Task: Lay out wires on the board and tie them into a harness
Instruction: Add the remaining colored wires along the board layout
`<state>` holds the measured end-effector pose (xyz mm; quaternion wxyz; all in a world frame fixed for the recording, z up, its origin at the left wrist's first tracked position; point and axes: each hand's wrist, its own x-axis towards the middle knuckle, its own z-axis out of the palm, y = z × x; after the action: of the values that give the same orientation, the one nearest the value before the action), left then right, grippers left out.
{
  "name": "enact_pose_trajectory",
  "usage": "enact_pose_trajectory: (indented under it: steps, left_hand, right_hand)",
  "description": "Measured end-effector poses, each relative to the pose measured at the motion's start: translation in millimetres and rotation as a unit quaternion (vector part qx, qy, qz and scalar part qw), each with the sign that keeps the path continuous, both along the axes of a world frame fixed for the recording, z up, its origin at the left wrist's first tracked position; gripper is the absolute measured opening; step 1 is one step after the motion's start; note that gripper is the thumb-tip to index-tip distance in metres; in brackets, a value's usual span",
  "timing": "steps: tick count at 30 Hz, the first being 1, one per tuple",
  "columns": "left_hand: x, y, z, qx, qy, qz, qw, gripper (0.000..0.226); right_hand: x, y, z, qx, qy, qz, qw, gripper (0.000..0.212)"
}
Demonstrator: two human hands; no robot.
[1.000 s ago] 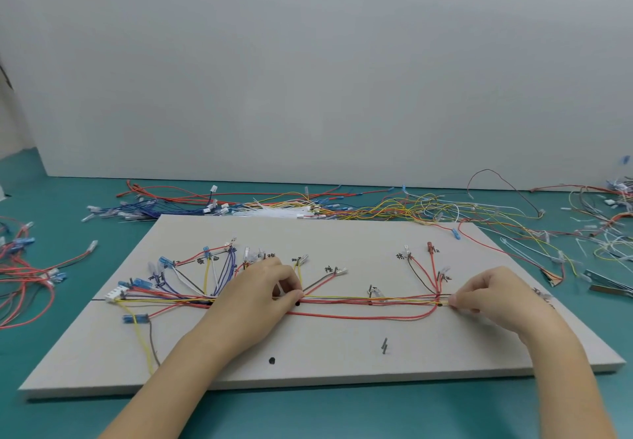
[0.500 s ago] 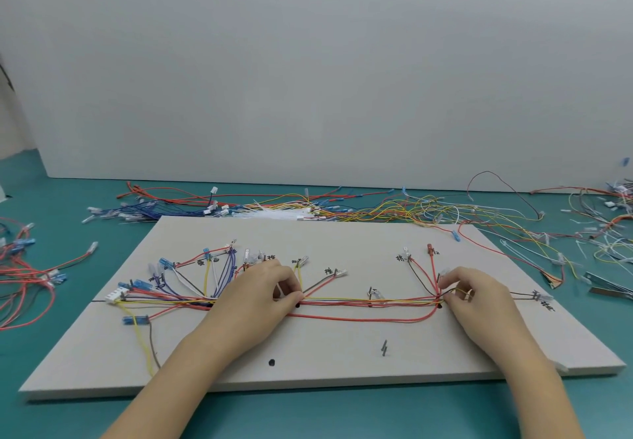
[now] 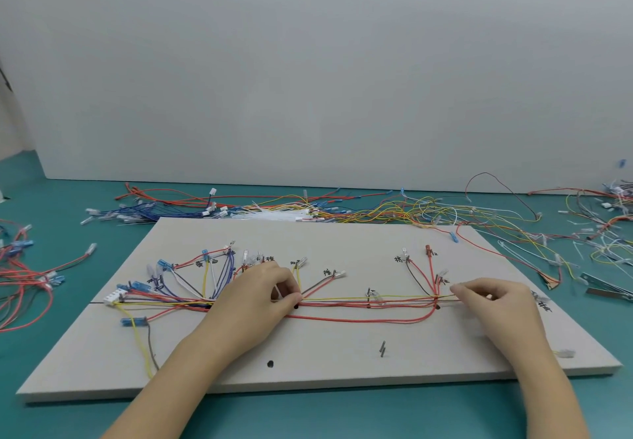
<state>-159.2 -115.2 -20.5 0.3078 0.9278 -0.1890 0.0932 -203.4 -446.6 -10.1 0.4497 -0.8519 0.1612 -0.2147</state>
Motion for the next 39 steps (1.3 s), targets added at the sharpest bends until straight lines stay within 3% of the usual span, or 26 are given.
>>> enact_pose_trajectory:
  steps: [8, 13, 16, 20, 27, 35, 39]
  left_hand:
    - [-1, 0, 0, -0.004, -0.005, 0.001, 1.0, 0.011]
    - [-1, -3, 0, -0.005, -0.011, 0.006, 1.0, 0.01]
    - [-3, -9, 2, 0.009, -0.041, 0.004, 0.999, 0.006]
    - [-5, -27, 10, 0.066, -0.088, -0.041, 0.993, 0.024]
    - [-6, -68, 11, 0.166, -0.095, -0.119, 0.974, 0.033]
    - [14, -93, 7, -0.026, -0.009, -0.104, 0.994, 0.017]
    - [16, -92, 6, -0.022, -0.047, -0.116, 0.992, 0.013]
  right_hand:
    - [6, 3, -3, -0.087, 0.051, -0.015, 0.995, 0.025]
    - [7, 9, -2, -0.196, 0.099, -0.043, 0.975, 0.027]
    - [7, 10, -4, -0.197, 0.095, -0.04, 0.975, 0.027]
    - [7, 8, -5, -0.193, 0.093, -0.036, 0.976, 0.033]
    - [8, 10, -6, -0.192, 0.097, -0.045, 0.976, 0.038]
    - [7, 10, -4, -0.192, 0.088, -0.051, 0.976, 0.035]
    - [8, 10, -7, -0.195, 0.083, -0.044, 0.976, 0.034]
